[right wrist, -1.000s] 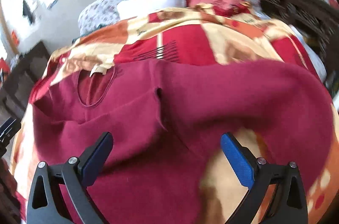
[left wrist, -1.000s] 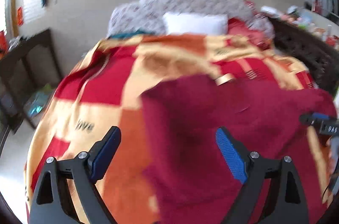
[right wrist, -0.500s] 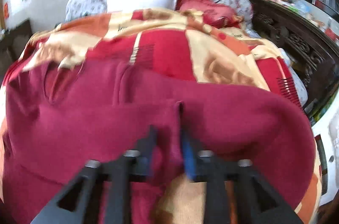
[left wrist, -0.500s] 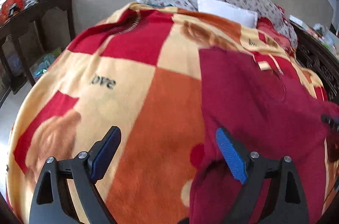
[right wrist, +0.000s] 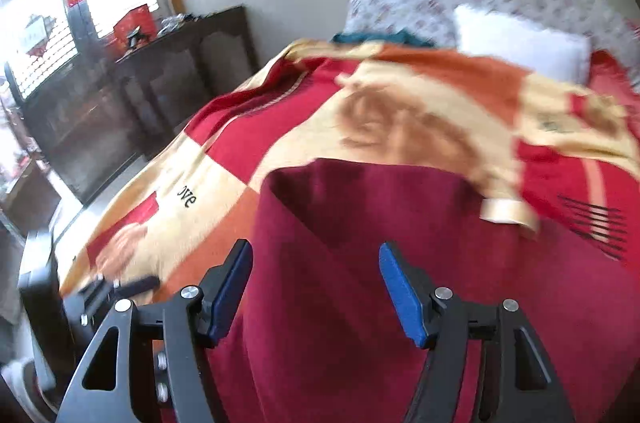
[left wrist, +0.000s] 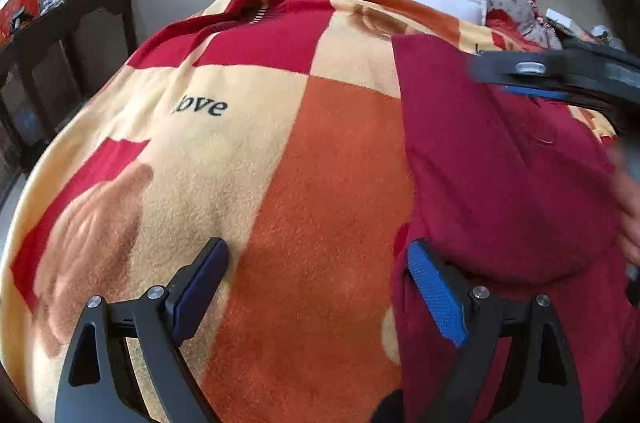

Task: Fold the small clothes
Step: 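Grasp the other sweatshirt sleeve with the right tool, then fold the held sleeve across the body with the right tool and release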

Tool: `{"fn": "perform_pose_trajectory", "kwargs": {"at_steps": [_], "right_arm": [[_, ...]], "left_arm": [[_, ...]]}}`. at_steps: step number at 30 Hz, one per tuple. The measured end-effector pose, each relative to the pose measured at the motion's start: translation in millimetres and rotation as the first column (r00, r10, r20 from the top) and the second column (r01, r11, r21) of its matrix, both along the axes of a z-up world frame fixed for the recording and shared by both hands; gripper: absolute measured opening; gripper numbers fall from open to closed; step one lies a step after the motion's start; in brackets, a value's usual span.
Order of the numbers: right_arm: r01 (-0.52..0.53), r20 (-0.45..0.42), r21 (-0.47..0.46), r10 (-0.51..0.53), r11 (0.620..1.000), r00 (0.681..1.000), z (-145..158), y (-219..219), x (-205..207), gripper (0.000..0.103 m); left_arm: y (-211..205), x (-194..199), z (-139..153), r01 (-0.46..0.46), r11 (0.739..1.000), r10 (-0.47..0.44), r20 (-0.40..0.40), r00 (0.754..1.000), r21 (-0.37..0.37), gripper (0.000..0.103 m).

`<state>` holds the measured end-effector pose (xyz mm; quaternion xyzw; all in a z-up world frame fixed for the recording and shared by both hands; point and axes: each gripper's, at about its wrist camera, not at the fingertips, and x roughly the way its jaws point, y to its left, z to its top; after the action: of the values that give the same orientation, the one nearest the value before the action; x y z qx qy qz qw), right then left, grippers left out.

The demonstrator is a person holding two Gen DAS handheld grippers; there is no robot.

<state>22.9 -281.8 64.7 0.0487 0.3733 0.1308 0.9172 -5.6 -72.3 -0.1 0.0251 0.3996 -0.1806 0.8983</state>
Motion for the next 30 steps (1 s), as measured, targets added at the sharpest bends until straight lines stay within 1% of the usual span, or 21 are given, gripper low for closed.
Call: {"fn": "perform_pose_trajectory", "kwargs": {"at_steps": [1, 2, 3, 4, 6, 8, 10, 12, 13, 14, 15, 17, 19, 21, 22, 24, 25, 26, 27, 28, 30], "right_arm": [[-0.035, -0.031, -0.010, 0.035, 0.999, 0.999, -9, 8, 13, 0.061], [-0.065, -0.046, -0.041, 0.063, 0.997, 0.997, -15, 15, 19, 0.022], [-0.076, -0.052, -0.105, 0.071, 0.992, 0.996, -18, 25, 22, 0.008], [-0.077, -0.040, -0.152, 0.071, 0.985, 0.997, -16, 34, 23, 0.008], [-0.099, 0.008, -0.133, 0.101, 0.986, 0.995, -6, 42, 27, 0.008], [-0.074, 0.058, -0.097, 0.079, 0.993, 0.995, 3, 45, 36, 0.008], [-0.043, 0.044, -0.081, 0.047, 0.996, 0.998, -4, 50, 54, 0.008], [-0.016, 0.009, -0.098, 0.017, 0.995, 1.000, -21, 56, 67, 0.014], [-0.017, 0.008, -0.076, 0.018, 0.997, 1.000, -23, 53, 64, 0.018], [-0.016, 0.009, -0.052, 0.017, 0.999, 1.000, -19, 49, 58, 0.032], [-0.009, 0.011, -0.026, 0.009, 1.000, 1.000, -13, 43, 44, 0.049], [0.007, 0.033, -0.030, -0.006, 1.000, 0.999, -1, 34, 15, 0.062], [0.032, 0.049, -0.080, -0.028, 0.996, 0.998, 6, 23, -19, 0.062], [0.061, 0.049, -0.095, -0.057, 0.994, 0.997, 3, 6, -53, 0.059], [0.087, 0.020, -0.111, -0.085, 0.990, 0.996, -5, -2, -63, 0.055], [0.152, -0.053, -0.184, -0.164, 0.971, 0.985, -29, -13, -68, 0.035], [0.209, -0.089, -0.213, -0.232, 0.954, 0.969, -45, -22, -65, 0.033], [0.237, -0.111, -0.199, -0.262, 0.951, 0.959, -55, -30, -65, 0.031], [0.246, -0.106, -0.130, -0.260, 0.961, 0.960, -58, -40, -68, 0.029], [0.260, -0.101, -0.102, -0.271, 0.960, 0.957, -54, -46, -73, 0.027], [0.317, -0.095, -0.083, -0.324, 0.945, 0.941, -36, -57, -91, 0.031]], "left_arm": [[1, -1, 1, 0.002, 1.000, -0.002, 0.006, 1.000, -0.009, 0.091], [1, -1, 0, 0.006, 1.000, -0.006, 0.007, 1.000, -0.010, 0.092], [1, -1, -1, 0.009, 1.000, -0.009, 0.006, 1.000, -0.014, 0.094], [1, 0, -1, 0.013, 1.000, -0.013, 0.004, 1.000, -0.022, 0.094], [4, 0, -1, 0.016, 0.999, -0.016, 0.004, 1.000, -0.045, 0.094], [9, 0, 0, 0.019, 0.997, -0.019, 0.002, 1.000, -0.078, 0.094], [11, 1, 0, 0.020, 0.995, -0.020, 0.000, 1.000, -0.099, 0.094], [10, 1, 0, 0.021, 0.995, -0.022, -0.002, 1.000, -0.098, 0.094], [9, 1, 0, 0.023, 0.995, -0.023, 0.000, 1.000, -0.093, 0.094], [9, 0, 0, 0.024, 0.996, -0.024, 0.001, 1.000, -0.091, 0.095], [9, 0, 1, 0.025, 0.995, -0.025, 0.001, 1.000, -0.093, 0.095], [12, 1, 2, 0.027, 0.993, -0.027, 0.001, 1.000, -0.113, 0.095], [17, 0, 4, 0.031, 0.988, -0.030, 0.006, 1.000, -0.151, 0.095], [23, -1, 8, 0.031, 0.979, -0.028, 0.018, 0.999, -0.202, 0.095], [24, -2, 9, 0.028, 0.977, -0.024, 0.024, 0.999, -0.214, 0.095], [23, -2, 11, 0.020, 0.976, -0.013, 0.033, 0.999, -0.215, 0.095], [19, -3, 11, 0.022, 0.980, -0.015, 0.036, 0.999, -0.198, 0.095], [16, -4, 11, 0.022, 0.984, -0.015, 0.040, 0.999, -0.178, 0.095], [13, -4, 11, 0.021, 0.987, -0.014, 0.044, 0.999, -0.160, 0.095], [11, -5, 13, 0.021, 0.990, -0.013, 0.052, 0.999, -0.143, 0.095], [7, -9, 20, 0.025, 0.993, -0.016, 0.073, 0.997, -0.120, 0.095]]}}
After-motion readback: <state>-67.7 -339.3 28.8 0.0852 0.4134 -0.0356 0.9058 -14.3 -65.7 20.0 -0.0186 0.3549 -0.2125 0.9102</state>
